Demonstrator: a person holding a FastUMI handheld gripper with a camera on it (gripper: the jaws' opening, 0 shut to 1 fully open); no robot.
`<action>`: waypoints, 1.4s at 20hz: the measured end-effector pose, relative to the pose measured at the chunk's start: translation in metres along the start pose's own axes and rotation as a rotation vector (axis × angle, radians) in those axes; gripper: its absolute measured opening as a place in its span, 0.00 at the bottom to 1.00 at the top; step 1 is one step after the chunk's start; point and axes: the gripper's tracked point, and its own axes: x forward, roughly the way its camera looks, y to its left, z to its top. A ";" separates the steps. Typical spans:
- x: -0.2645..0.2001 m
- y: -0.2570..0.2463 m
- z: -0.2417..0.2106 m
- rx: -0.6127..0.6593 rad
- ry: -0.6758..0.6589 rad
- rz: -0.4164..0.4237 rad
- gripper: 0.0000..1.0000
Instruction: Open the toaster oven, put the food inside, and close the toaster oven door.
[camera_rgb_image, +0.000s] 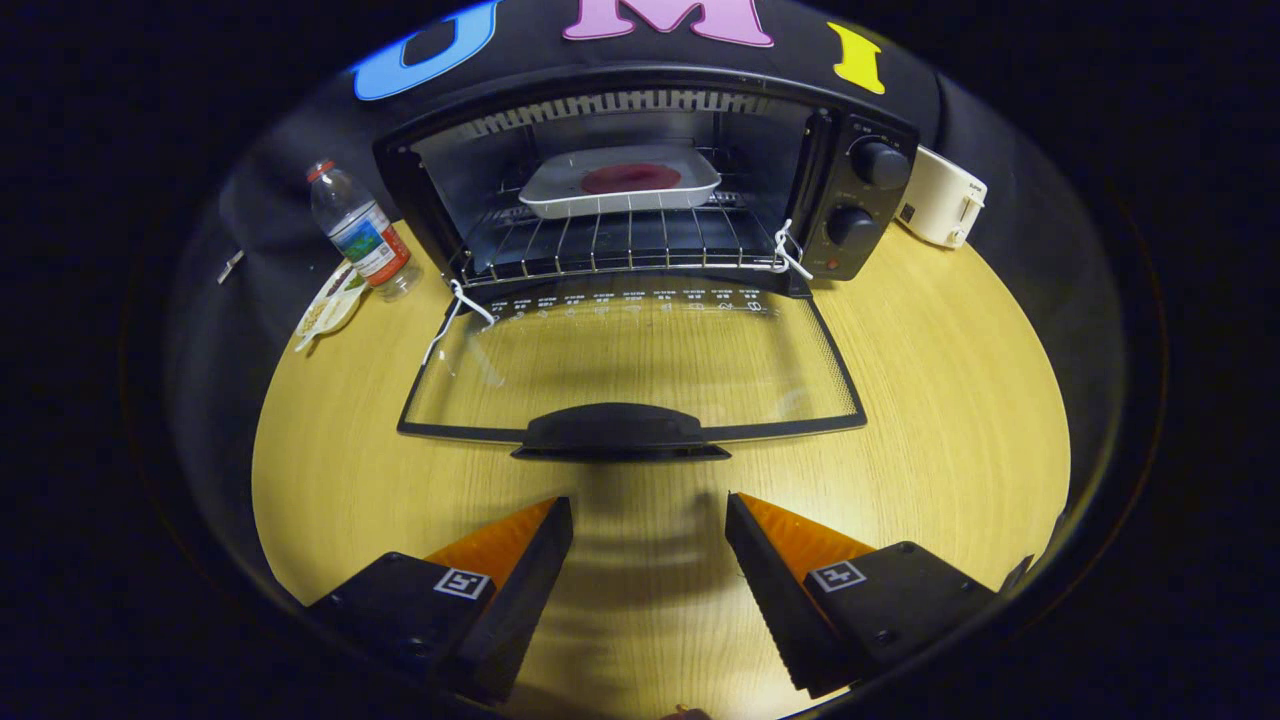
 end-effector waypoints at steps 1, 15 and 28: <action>0.004 0.001 0.002 0.017 0.004 -0.002 0.99; -0.014 0.015 0.022 0.100 -0.044 0.030 0.99; -0.076 0.057 0.094 0.085 -0.369 0.140 0.99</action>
